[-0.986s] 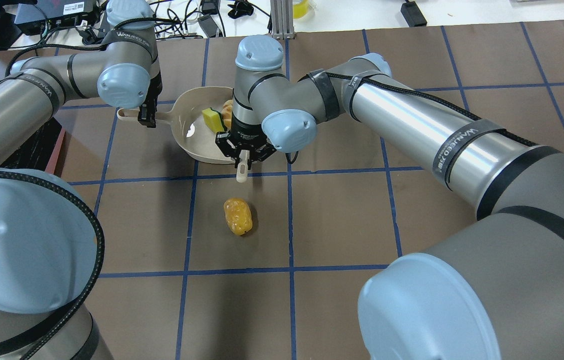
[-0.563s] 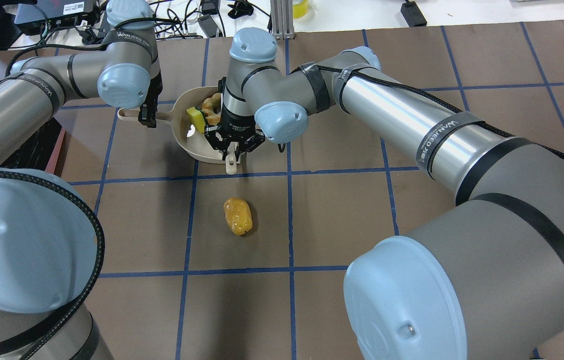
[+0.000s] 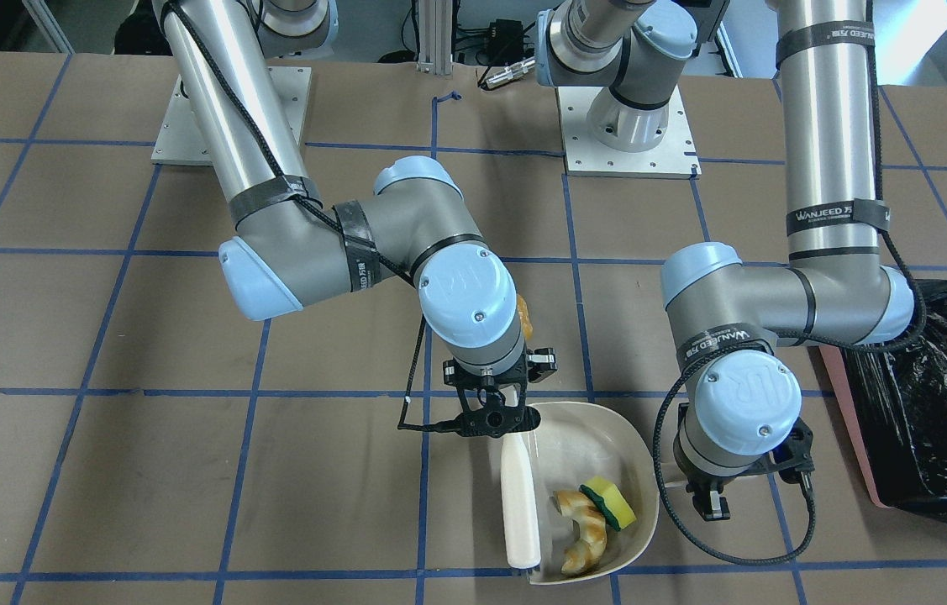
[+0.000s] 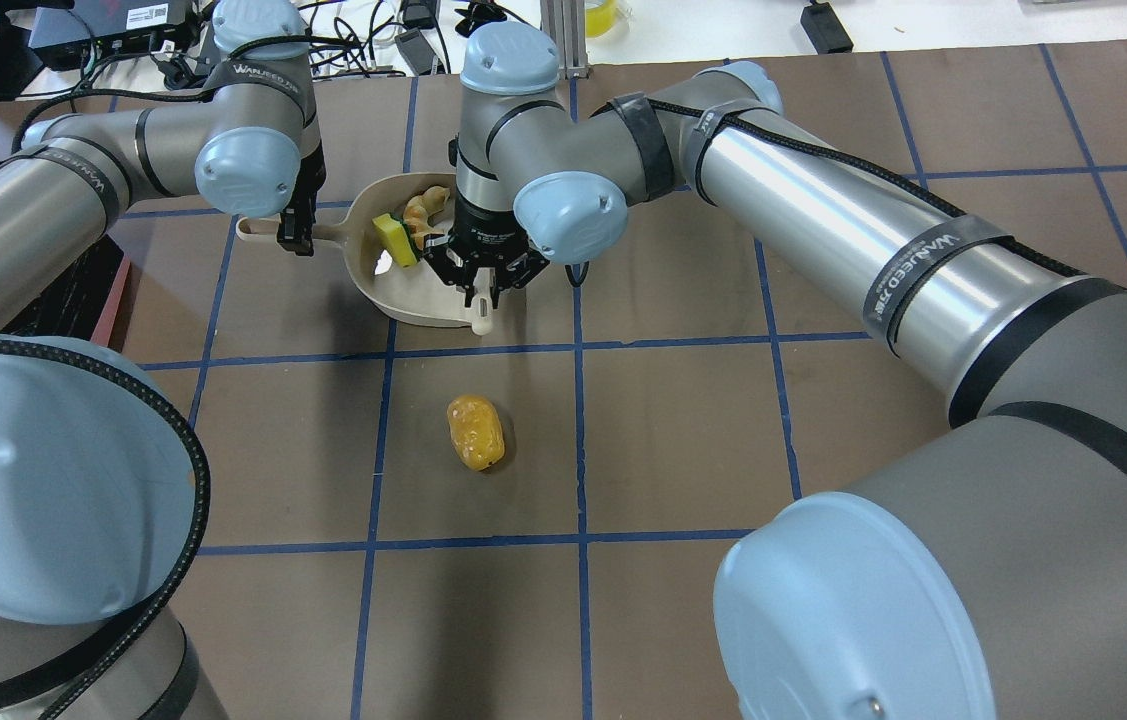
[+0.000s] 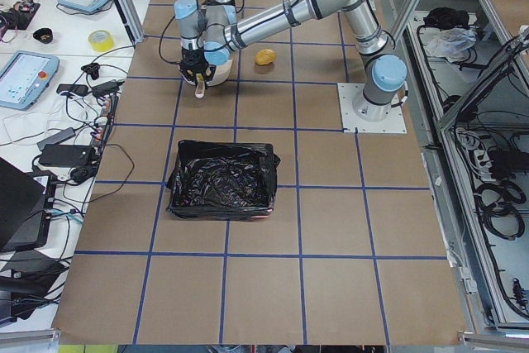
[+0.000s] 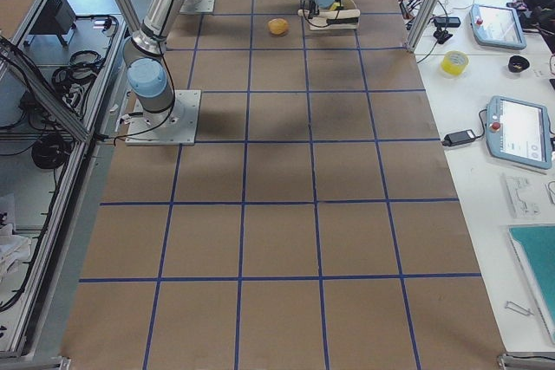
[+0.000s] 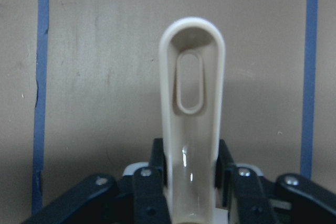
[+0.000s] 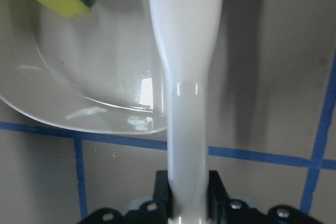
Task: Sweep and dump trash into bin
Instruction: 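Sweep the sponge and croissant into the dustpan with the brush, then move the brush behind the yellow potato toy with the right gripper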
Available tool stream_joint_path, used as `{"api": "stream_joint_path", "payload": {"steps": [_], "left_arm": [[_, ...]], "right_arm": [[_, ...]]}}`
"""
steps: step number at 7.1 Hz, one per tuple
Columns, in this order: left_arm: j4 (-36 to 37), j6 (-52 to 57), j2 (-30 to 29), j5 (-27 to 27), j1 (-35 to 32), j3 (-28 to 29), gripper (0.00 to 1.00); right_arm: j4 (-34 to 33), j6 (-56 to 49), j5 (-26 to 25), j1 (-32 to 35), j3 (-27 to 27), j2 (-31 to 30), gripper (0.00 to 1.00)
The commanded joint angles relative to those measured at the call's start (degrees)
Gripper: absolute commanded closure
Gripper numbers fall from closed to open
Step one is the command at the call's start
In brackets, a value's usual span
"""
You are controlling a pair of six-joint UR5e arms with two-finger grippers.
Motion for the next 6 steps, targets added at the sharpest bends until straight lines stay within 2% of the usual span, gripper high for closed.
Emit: {"api": "stream_joint_path", "payload": {"steps": [1,2,3,4,6], "left_arm": [[0.95,0.50,0.31,0.03,0.00,-0.17,1.00],[0.96,0.85,1.19,-0.66,0.00,-0.52,1.00],[1.05,1.03,2.41,-1.71,0.09,-0.88,1.00],[0.70,1.47,4.17,-1.46,0.35,-2.36,1.00],[2.97,8.14,8.03,-0.23,2.53,-7.88,1.00]], "right_arm": [[10.19,0.17,-3.50,-3.35,0.54,-5.13,0.93],[18.09,0.52,-4.56,-5.55,1.77,-9.08,0.98],[21.39,1.91,-5.27,-5.83,2.65,-12.34,0.98],[23.25,6.36,-6.76,-6.01,4.31,-13.94,0.98],[22.22,11.67,-7.74,-5.84,13.15,-19.73,0.99]]}}
